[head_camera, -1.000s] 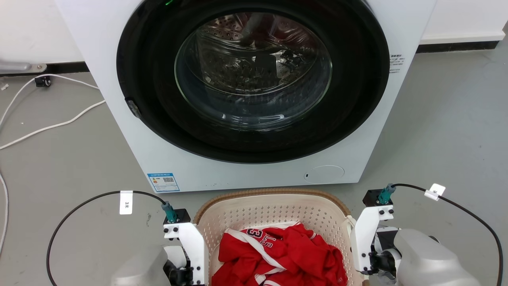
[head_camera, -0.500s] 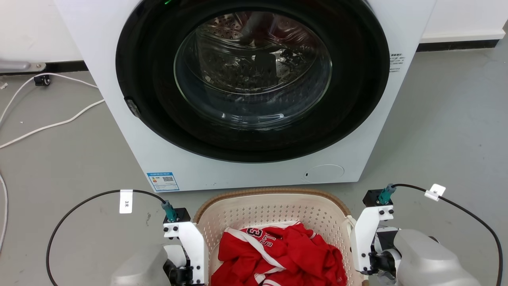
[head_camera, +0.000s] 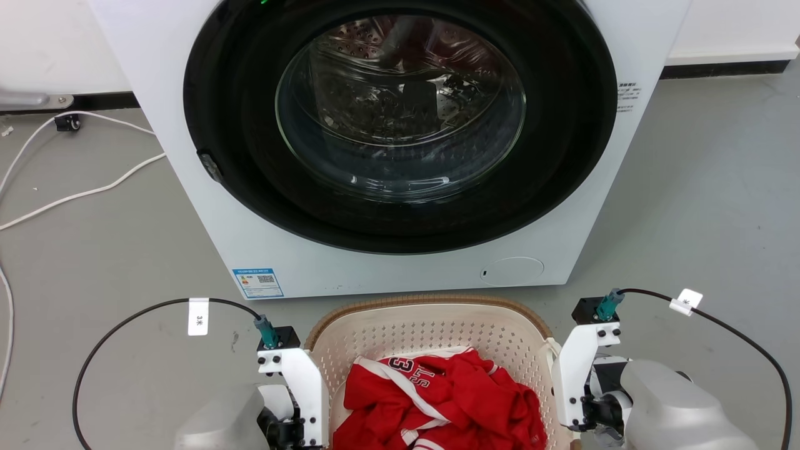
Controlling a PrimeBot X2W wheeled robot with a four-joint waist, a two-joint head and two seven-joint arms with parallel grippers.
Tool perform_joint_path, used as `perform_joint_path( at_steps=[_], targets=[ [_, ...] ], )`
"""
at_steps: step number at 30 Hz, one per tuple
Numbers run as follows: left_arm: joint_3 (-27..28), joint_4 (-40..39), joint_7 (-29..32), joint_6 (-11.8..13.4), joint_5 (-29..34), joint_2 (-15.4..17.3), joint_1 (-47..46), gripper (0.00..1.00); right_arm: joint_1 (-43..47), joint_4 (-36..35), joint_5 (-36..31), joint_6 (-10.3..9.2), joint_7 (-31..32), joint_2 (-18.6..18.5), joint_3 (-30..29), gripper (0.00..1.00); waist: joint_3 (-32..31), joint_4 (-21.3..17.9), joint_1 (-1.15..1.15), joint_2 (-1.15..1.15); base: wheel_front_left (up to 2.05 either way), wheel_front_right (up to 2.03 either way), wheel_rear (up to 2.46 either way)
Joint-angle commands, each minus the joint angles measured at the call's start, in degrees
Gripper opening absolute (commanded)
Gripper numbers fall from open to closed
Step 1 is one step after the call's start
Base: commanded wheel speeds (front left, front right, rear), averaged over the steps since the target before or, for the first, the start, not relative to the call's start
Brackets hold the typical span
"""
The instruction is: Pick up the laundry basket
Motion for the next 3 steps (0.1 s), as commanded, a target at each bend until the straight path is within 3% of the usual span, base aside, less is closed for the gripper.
perform_joint_path(
  at_steps=[1,3],
  targets=[
    [0.03,-2.08,-0.64,-1.22,-0.96,-2.66,-1.47,0.00,-0.29,-1.24,0.71,0.94,-0.05,2.62,0.29,0.00,-0.01,0.06,0.00,0.00,0.00,0.00,0.00],
    [-0.07,-2.13,-0.66,-1.22,-1.09,-2.66,-1.30,0.00,-0.19,-1.23,0.66,0.94,-0.03,2.61,0.40,0.00,-0.08,0.10,0.00,0.00,0.00,0.00,0.00]
  ],
)
